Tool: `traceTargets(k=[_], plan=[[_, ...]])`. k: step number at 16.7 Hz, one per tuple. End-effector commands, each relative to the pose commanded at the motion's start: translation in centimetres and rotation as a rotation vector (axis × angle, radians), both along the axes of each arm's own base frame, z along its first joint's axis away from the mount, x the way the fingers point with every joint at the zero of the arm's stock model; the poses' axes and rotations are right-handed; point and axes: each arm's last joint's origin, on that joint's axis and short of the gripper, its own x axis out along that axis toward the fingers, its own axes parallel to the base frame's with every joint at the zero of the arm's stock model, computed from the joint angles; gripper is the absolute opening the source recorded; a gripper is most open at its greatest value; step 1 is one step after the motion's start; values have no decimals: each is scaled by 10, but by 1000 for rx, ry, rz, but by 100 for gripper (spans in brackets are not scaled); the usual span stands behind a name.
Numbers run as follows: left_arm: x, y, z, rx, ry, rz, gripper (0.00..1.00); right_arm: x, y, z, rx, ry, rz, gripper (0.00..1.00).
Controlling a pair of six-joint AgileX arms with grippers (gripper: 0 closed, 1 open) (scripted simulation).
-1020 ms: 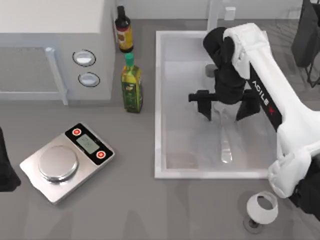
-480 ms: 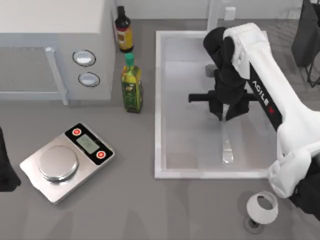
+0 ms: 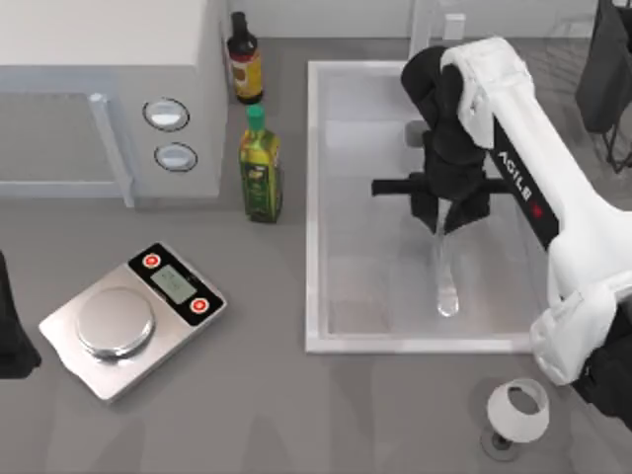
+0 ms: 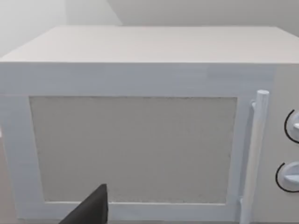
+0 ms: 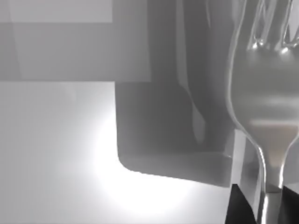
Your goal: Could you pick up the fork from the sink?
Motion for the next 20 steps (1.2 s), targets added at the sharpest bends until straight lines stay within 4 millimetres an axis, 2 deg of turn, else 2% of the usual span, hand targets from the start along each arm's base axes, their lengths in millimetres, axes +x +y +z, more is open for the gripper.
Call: traceTargets(k=[5,9,11,13,18,20], plan=[[0,0,0,0,0,0,100,9,3,58,0,-2,1,0],[0,0,0,0,0,0,100,4,1,113,-4,10,0,0],[0,0,0,0,0,0,100,-1,0,131,-3,6,0,0],[0,0,0,0,0,0,100,-4,-1,140,-2,4,0,0],[0,0,0,0,0,0,100,-4,-2,142,0,0,-1,0],[0,0,0,0,0,0,100,-5,-6,149,3,-6,-1,0]])
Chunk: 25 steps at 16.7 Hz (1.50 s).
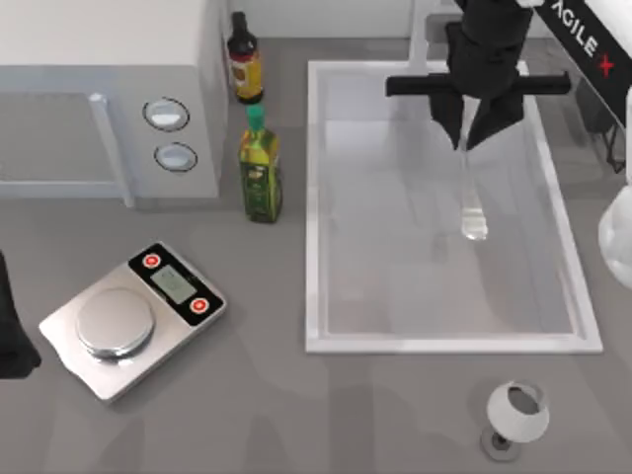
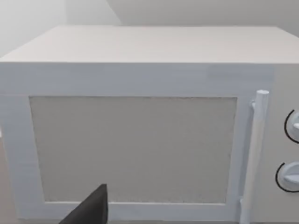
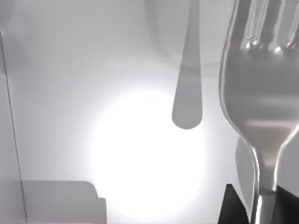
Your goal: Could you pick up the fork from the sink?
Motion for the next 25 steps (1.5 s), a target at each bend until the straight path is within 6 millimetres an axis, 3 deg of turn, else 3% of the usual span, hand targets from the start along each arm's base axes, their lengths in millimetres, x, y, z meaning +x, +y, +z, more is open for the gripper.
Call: traceTargets(k=[6,15,18,23,25], plan=[[0,0,0,0,0,0,100,-18,-39,41,-2,9,-1,0],[0,0,0,0,0,0,100,-103,-113,71,-8,74,-5,0],[0,0,0,0,0,0,100,-117,-121,76,-4,61,-6,0],[0,0,0,0,0,0,100,-117,-120,75,-6,64,-2,0],[0,0,0,0,0,0,100,-116,-120,65,-6,68,-3,0]])
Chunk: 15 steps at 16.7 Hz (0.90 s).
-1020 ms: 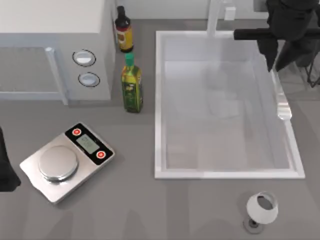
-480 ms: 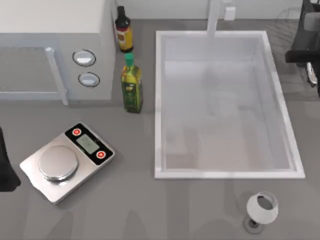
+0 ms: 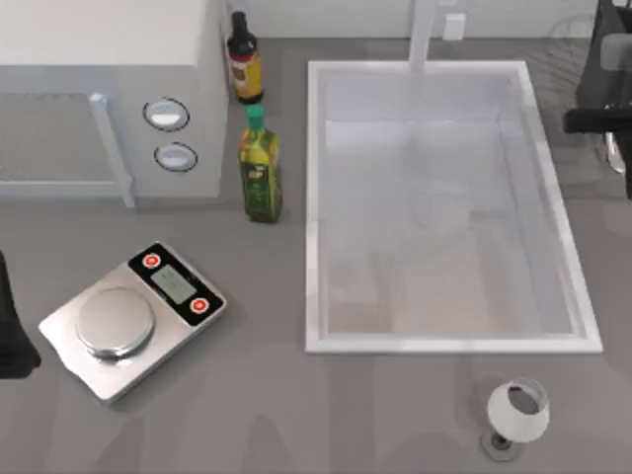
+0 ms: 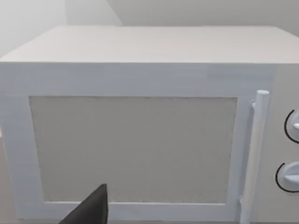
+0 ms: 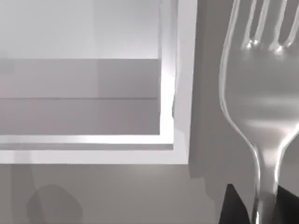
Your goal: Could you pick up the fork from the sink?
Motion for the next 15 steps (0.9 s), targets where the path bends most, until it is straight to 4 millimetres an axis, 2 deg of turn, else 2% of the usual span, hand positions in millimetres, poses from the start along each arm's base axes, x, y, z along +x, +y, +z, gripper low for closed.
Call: traceTargets(k=[4,8,13,15], plan=[[0,0,0,0,0,0,100,4,0,-47,3,-15,-1,0],[0,0,0,0,0,0,100,0,-2,-92,2,-11,-3,0],[0,0,0,0,0,0,100,-1,-2,-98,2,-7,-3,0],[0,0,0,0,0,0,100,-1,-2,-98,2,-7,-3,15]])
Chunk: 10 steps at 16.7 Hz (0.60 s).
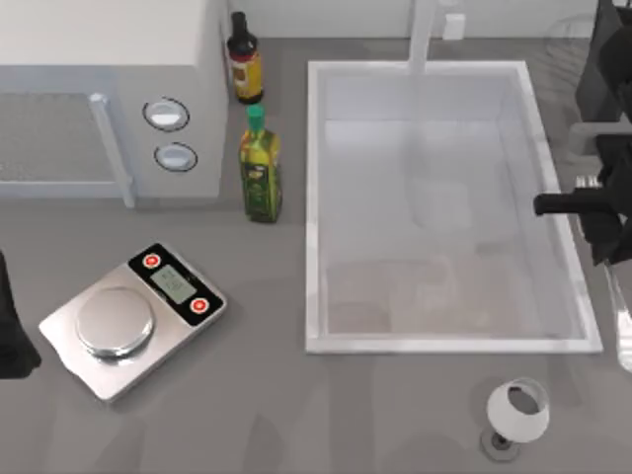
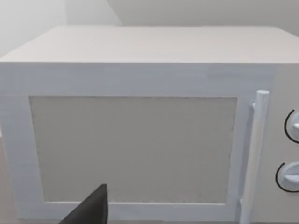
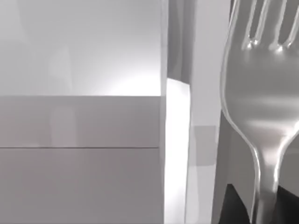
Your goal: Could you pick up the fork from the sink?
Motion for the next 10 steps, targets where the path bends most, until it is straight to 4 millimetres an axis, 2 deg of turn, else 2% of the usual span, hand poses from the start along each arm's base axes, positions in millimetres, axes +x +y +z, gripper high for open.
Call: traceTargets(k=[10], plan=[[0,0,0,0,0,0,100,0,0,0,0,0,0,90]])
